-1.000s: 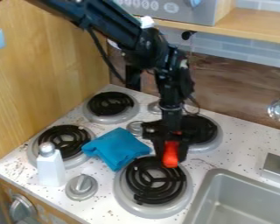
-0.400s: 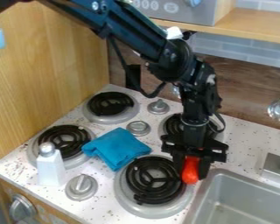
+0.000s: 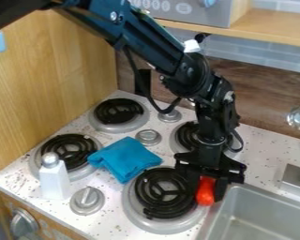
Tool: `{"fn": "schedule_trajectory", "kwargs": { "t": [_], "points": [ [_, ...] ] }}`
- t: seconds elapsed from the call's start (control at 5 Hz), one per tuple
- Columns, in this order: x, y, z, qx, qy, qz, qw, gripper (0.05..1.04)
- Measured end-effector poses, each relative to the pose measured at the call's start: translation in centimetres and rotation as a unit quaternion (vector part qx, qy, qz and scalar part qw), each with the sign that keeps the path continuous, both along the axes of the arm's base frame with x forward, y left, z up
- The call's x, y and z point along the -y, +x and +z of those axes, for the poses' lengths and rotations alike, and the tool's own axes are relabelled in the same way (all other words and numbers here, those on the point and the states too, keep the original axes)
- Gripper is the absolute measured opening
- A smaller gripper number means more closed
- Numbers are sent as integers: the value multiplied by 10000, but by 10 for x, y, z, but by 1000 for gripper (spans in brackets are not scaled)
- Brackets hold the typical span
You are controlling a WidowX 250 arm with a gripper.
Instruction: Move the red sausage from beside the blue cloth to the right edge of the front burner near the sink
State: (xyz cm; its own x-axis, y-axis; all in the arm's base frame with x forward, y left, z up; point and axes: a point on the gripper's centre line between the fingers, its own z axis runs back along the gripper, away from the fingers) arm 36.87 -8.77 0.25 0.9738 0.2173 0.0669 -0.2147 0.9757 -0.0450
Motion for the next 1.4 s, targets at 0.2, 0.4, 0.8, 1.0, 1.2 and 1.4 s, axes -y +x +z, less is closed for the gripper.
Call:
{"fn": "schedule_trajectory", "kwargs": {
  "t": [0.2, 0.4, 0.8, 1.0, 1.2, 1.4],
  "points": [
    [-1, -2, -2, 24, 3, 53, 10000, 912],
    [-1, -8, -3, -40, -71, 85, 9999, 982],
    [-31, -24, 45, 346, -267, 251, 9987, 989],
    [-43, -40, 81, 575, -339, 359, 9971, 989],
    [-66, -63, 119, 431, -429, 155, 9980, 989],
    [-94, -95, 162, 417, -104, 160, 9990, 989]
  ]
}}
